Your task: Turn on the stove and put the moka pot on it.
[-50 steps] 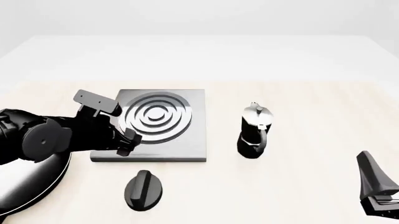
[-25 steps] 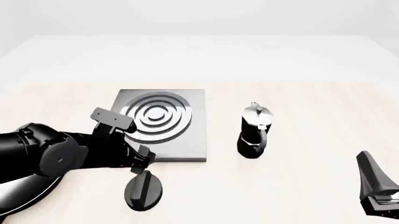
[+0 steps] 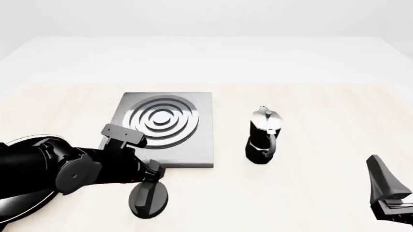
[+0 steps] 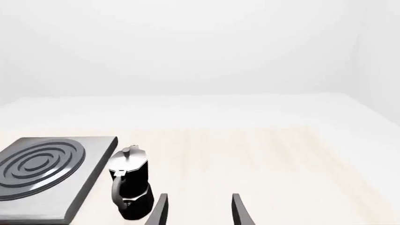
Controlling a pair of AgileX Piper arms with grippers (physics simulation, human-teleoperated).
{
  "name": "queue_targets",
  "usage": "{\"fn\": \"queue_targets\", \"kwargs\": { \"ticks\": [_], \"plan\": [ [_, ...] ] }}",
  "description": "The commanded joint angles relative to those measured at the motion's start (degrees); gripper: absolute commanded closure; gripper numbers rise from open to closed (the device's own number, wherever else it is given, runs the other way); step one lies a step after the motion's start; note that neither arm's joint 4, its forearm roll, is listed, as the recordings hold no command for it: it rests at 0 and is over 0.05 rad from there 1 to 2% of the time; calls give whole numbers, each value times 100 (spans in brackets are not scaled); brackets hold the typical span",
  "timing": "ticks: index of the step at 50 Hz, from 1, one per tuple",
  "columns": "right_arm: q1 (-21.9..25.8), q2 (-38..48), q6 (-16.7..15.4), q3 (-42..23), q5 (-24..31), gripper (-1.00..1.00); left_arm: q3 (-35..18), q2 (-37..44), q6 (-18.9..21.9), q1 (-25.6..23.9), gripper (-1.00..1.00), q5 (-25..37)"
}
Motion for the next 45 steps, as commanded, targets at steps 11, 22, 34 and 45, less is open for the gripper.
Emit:
{"fn": "queue_targets", "kwargs": {
  "ticks": [11, 22, 34, 45],
  "plan": [
    [5, 111, 25, 6, -76, -100, 175, 366, -411, -207, -100, -367],
    [12, 179, 18, 10, -128, -100, 254, 462, -451, -133, -100, -495],
    [18, 283, 5, 8, -202, -100, 332, 555, -525, -105, -100, -621],
    [34, 373, 2, 8, -272, -100, 425, 653, -552, -58, -100, -757]
  ]
}}
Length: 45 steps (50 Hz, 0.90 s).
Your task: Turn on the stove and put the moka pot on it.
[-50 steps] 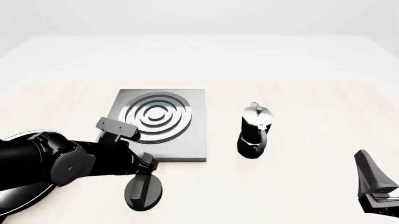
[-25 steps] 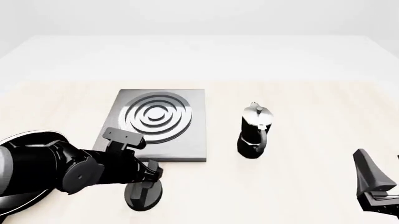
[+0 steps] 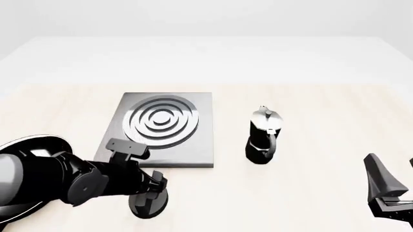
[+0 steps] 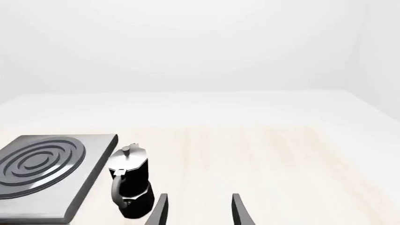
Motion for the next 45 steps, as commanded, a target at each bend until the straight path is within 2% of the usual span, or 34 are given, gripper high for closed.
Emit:
{"fn": "queue_targets", "kwargs": {
  "ticks": [1, 6, 11, 23, 37, 45],
  "plan": [
    [10, 68, -6, 1, -50, -100, 68, 81, -50, 43, -100, -97],
    [9, 150, -12, -4, -121, -100, 78, -2, -22, 110, -100, -75],
    [21, 174, -14, -1, -136, -100, 55, -168, 194, 391, -100, -87],
    [47, 311, -10, 3, -243, -100, -18, -120, 155, 651, -100, -109],
    [54, 377, 13, 4, -280, -100, -5, -71, 276, 923, -100, -98],
    [58, 492, 8, 1, -363, -100, 114, -37, 389, 1240, -100, -204]
  ]
}}
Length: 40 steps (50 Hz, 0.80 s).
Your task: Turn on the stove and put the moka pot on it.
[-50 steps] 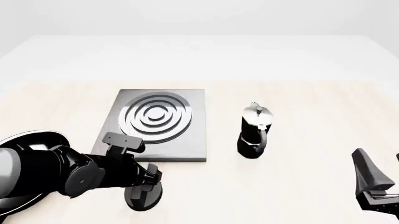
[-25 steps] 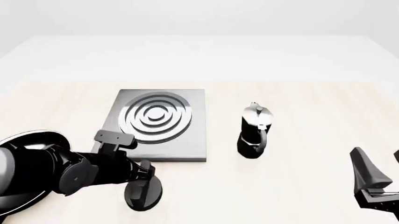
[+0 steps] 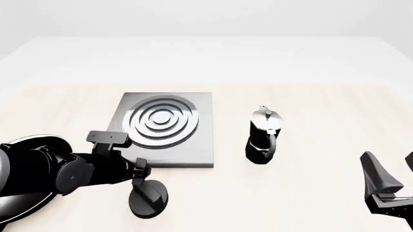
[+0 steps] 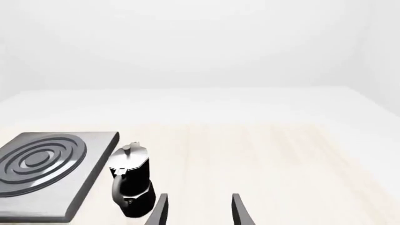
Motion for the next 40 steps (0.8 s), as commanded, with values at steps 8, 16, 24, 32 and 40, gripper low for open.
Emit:
{"fn": "queue_targets", "kwargs": {
  "ticks": [8, 16, 24, 32, 40],
  "plan": [
    [33, 488, -58, -34, -251, -100, 121, -495, 381, 641, -100, -35],
    [218, 1335, -291, -374, -294, -100, 169, -840, 336, 748, -100, -22],
    [545, 1528, -164, -1448, 560, -100, 245, -1833, 512, 1036, -100, -293],
    [887, 2174, 137, -2318, 1048, -100, 831, -3787, 912, 1326, -100, -977],
    [1156, 2496, 105, -2765, 1351, -100, 1250, -5235, 1031, 1754, -100, -1073]
  ]
}}
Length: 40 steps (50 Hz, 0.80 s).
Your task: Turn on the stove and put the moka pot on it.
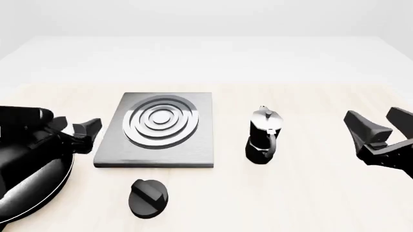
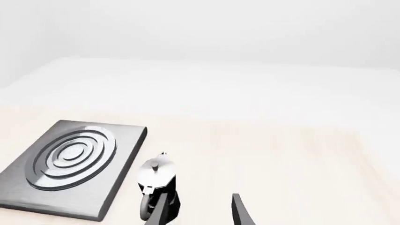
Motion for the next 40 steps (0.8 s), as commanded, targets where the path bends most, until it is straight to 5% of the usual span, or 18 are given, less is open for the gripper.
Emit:
{"fn": "queue_targets", "kwargs": {
  "ticks": [1, 5, 16, 18, 22, 40],
  "plan": [
    [425, 661, 88, -843, 521, -100, 597, -2113, 214, 525, -100, -336],
    [525, 869, 88, -1004, 633, -100, 940, -3405, 569, 570, -100, -85],
    [729, 1220, 265, -1250, 712, -100, 1833, -4402, 760, 816, -100, -331],
    [746, 1263, 329, -1273, 723, -100, 1972, -3912, 612, 841, -100, -718],
    [790, 1363, 393, -1258, 710, -100, 2157, -5188, 964, 783, -100, -279],
    [1054, 1712, 932, -1164, 449, -100, 2164, -5196, 989, 705, -100, -699]
  ]
}}
